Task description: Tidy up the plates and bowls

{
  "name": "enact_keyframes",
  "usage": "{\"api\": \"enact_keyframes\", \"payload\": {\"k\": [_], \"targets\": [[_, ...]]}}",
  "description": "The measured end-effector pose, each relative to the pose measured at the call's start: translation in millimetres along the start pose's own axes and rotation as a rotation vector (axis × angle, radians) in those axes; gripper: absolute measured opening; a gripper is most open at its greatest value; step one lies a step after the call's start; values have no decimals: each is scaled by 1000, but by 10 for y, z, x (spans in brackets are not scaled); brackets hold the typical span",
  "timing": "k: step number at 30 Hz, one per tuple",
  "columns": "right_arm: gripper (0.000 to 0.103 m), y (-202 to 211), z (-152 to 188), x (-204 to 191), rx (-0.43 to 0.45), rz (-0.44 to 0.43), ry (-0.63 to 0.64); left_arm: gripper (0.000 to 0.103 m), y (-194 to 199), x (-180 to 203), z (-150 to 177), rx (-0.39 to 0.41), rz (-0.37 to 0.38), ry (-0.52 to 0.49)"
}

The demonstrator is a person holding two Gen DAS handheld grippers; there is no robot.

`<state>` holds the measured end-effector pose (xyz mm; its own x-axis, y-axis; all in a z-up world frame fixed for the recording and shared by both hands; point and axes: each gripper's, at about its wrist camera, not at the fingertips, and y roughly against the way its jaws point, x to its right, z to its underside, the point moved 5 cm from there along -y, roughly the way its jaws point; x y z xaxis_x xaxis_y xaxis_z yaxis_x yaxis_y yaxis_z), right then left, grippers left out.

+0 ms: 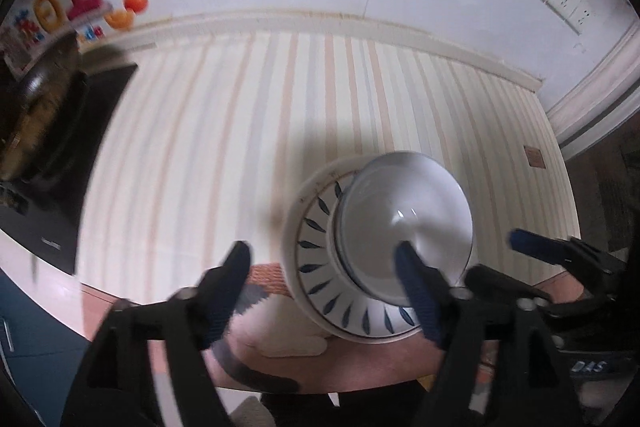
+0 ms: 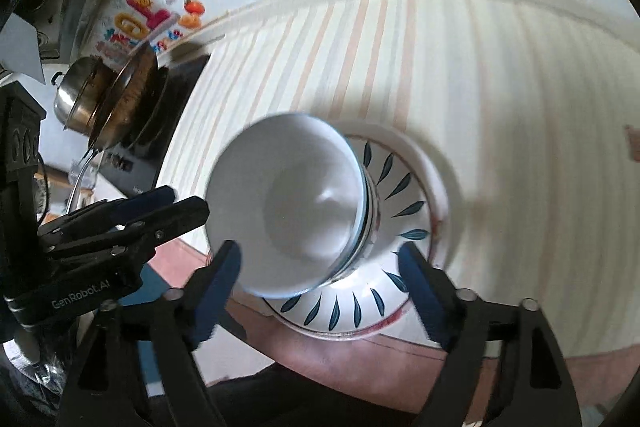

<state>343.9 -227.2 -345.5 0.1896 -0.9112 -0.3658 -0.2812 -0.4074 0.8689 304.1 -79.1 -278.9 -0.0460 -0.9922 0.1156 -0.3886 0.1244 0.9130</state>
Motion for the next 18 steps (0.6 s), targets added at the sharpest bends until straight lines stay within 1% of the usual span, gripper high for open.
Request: {"api": "enact_keyframes", "payload": {"k": [1, 4, 8, 12, 18], "targets": [[90, 113, 28, -38, 28, 36, 1, 86, 69, -21, 3, 23, -10, -7], [92, 413, 102, -148, 106, 127, 8, 93, 262, -77, 20, 84, -29, -15], [95, 728, 182, -285, 198, 218, 1, 95, 481, -96, 53, 133, -48, -19], [96, 1019, 255, -397, 260, 247, -4, 95, 722, -109, 123, 174, -34, -12], [96, 1397, 477, -591, 317, 232, 9, 95, 1171, -48, 324, 249, -41, -17]]}}
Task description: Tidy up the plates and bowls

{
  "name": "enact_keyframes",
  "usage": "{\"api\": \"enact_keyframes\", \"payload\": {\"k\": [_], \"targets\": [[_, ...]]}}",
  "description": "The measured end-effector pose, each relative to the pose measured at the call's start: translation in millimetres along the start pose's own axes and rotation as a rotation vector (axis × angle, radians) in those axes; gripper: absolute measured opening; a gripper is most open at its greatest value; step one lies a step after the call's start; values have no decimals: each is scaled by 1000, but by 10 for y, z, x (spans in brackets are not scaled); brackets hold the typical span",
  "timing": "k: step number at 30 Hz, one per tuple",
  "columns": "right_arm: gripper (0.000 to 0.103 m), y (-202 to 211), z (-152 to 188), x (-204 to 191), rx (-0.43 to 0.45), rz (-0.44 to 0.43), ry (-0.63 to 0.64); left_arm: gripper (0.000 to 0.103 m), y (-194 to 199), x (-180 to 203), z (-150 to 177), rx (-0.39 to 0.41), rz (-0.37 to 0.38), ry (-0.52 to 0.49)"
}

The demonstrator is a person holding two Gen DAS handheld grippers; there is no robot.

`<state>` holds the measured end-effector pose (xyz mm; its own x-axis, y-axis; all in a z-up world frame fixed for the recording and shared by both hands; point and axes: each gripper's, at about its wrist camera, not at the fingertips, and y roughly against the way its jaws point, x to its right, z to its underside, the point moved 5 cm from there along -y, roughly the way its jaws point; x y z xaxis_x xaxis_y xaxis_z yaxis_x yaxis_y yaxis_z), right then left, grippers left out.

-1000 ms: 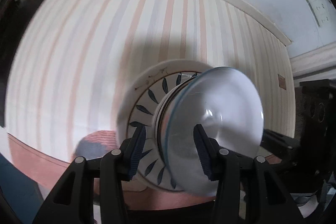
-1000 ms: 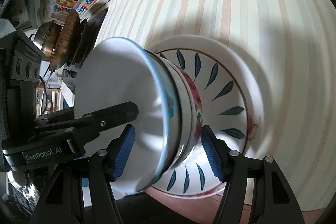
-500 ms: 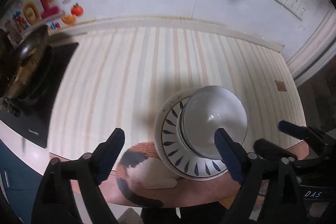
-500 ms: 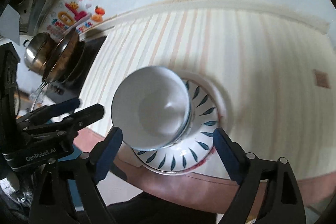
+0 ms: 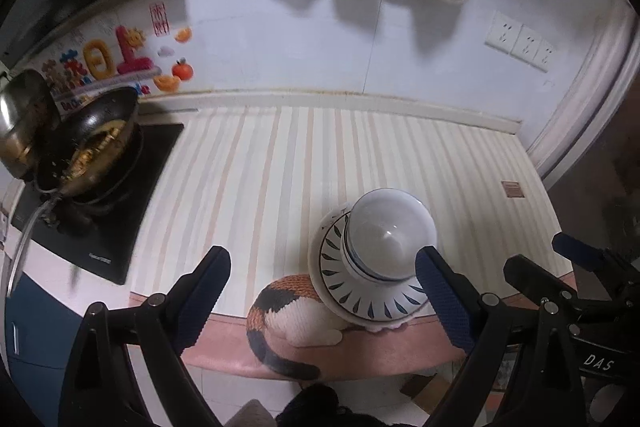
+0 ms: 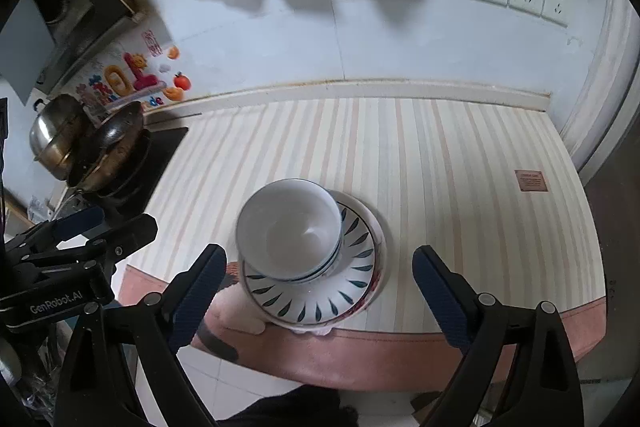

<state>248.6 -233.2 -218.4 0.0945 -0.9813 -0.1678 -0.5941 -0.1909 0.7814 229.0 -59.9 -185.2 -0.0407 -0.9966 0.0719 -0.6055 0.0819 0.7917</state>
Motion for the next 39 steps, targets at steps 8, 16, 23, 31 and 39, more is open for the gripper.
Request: {"api": "enact_keyframes", "payload": {"k": [8, 16, 23, 31, 39], "targets": [[97, 964, 333, -192, 103, 7, 22, 99, 939, 74, 234, 132, -16, 11], [99, 1940, 838, -348, 190, 37, 28, 103, 1624, 141, 685, 171, -21, 20], [100, 2561, 1321, -410, 243, 65, 30, 103, 2007, 279, 1095, 187, -48, -12], [100, 2829, 1625, -384, 238, 62, 23, 103, 2230, 391, 1333, 200, -81, -28], [100, 2991, 1670, -469, 246, 84, 57, 103, 2341, 322, 1401, 195, -78, -6]]}}
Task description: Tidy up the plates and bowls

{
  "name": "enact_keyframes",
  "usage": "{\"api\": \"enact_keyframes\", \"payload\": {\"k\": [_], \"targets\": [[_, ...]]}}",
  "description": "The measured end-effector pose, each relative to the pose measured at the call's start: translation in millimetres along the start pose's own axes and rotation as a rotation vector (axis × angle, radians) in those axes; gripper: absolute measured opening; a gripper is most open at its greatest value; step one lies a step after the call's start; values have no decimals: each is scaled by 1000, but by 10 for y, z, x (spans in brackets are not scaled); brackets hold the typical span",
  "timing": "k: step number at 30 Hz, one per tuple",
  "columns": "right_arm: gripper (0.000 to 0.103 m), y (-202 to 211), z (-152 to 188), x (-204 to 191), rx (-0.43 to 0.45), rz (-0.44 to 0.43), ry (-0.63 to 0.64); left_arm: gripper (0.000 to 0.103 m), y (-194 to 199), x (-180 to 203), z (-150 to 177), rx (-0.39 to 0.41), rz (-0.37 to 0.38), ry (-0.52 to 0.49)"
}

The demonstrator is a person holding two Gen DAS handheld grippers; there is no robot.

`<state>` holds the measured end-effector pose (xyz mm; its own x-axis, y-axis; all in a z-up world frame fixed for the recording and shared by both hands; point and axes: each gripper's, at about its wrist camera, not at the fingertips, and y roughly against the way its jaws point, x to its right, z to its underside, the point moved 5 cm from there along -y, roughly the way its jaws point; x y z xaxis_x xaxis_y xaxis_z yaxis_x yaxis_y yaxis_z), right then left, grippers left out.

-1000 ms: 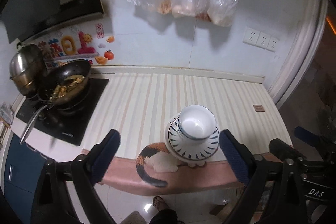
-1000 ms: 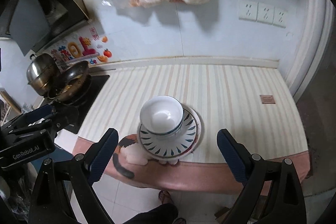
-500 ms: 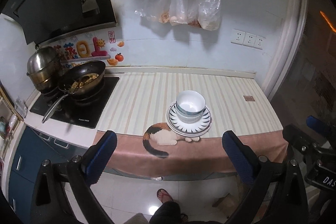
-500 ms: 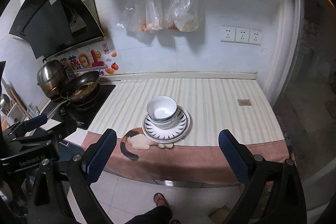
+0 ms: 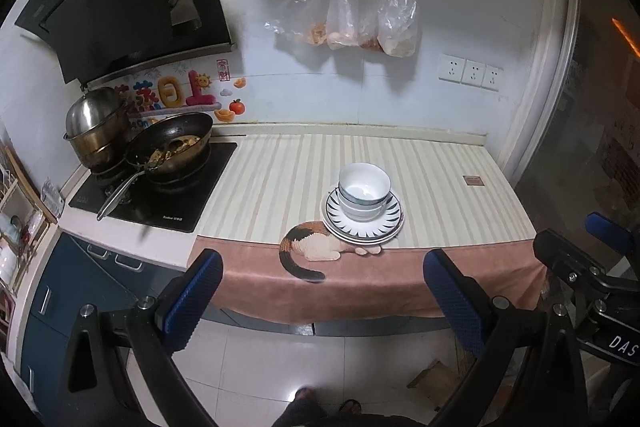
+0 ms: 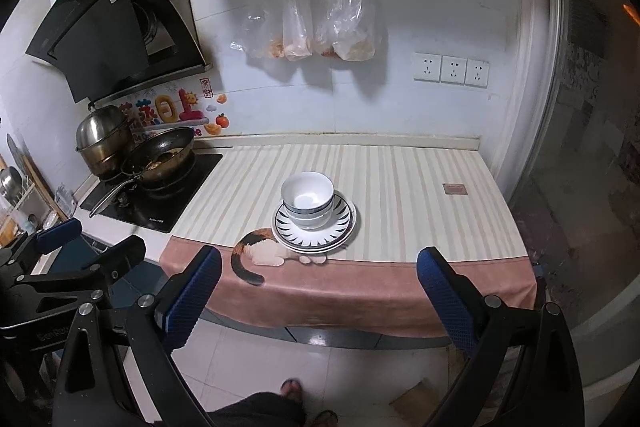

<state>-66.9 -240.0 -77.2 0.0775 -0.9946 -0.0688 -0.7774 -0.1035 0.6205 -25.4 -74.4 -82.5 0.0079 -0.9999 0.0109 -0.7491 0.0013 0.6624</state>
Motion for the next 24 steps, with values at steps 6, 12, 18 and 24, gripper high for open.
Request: {"api": "enact_keyframes", "payload": {"k": [6, 12, 18, 24], "targets": [[100, 96, -20, -99, 20, 26, -3, 103, 105, -122, -23, 24, 8, -11], [100, 103, 27, -218, 2, 39, -33, 103, 161, -233, -15, 25, 11, -20], [100, 130, 108, -353, -12, 49, -50, 103, 209, -374, 46, 18, 25, -22], [100, 149, 180, -463, -17, 50, -59, 103, 244, -473, 112, 9, 27, -36]]}}
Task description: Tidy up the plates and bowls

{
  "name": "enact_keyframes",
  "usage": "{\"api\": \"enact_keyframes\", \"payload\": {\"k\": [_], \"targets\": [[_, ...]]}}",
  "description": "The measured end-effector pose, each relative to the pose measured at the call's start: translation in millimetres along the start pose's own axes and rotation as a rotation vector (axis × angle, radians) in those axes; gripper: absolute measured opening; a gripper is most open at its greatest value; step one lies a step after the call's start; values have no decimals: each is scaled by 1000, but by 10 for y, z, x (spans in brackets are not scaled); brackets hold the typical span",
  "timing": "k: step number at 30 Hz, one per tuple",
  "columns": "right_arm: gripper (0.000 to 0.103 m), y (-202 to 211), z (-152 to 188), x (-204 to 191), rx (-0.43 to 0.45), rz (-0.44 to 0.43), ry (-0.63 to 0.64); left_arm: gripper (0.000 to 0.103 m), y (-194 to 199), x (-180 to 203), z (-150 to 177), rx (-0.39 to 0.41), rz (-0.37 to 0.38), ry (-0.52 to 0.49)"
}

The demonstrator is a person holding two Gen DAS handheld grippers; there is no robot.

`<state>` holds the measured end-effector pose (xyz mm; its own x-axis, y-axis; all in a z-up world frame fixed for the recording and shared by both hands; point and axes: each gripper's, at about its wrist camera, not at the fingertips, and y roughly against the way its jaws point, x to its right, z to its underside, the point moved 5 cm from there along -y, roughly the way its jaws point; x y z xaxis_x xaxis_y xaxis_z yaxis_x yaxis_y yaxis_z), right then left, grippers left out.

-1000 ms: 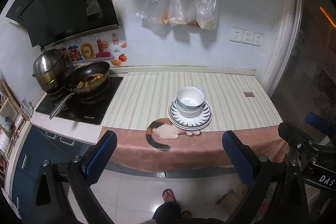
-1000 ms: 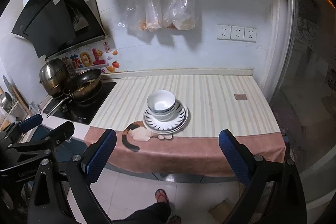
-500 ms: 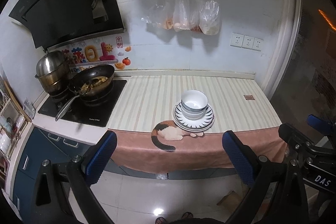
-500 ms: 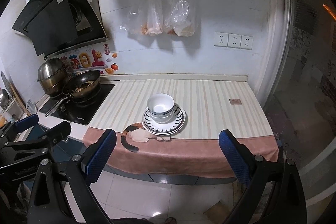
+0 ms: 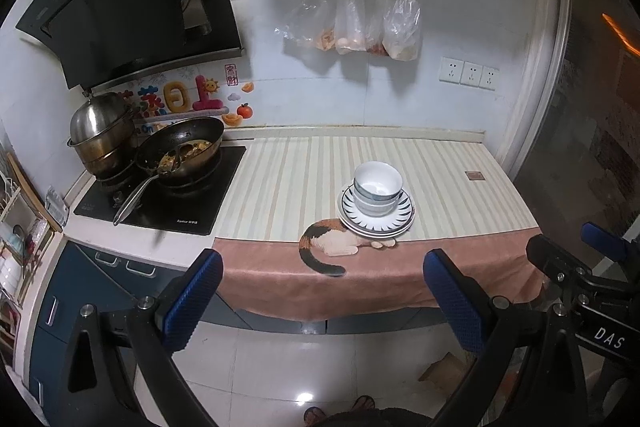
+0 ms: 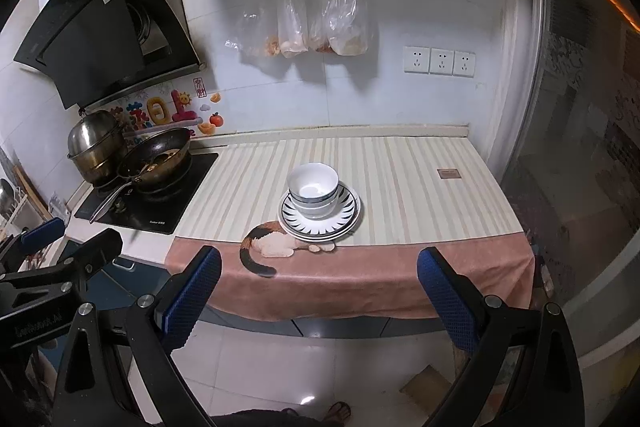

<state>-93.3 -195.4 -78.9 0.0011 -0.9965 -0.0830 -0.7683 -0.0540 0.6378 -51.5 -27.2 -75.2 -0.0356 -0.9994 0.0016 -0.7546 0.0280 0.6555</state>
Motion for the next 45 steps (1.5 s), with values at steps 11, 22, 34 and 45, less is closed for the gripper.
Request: {"api": "enact_keyframes", "payload": {"k": [11, 22, 34, 45], "targets": [[100, 17, 38, -50, 2, 5, 2, 103, 42, -89, 41, -9, 7, 4], [100, 125, 126, -126, -1, 29, -1, 103, 48, -103, 102, -25, 30, 13], [100, 146, 127, -71, 1, 37, -9, 103, 62, -84, 114, -25, 32, 13], [101, 152, 128, -32, 0, 42, -8, 103, 99, -72, 124, -25, 36, 14]]}}
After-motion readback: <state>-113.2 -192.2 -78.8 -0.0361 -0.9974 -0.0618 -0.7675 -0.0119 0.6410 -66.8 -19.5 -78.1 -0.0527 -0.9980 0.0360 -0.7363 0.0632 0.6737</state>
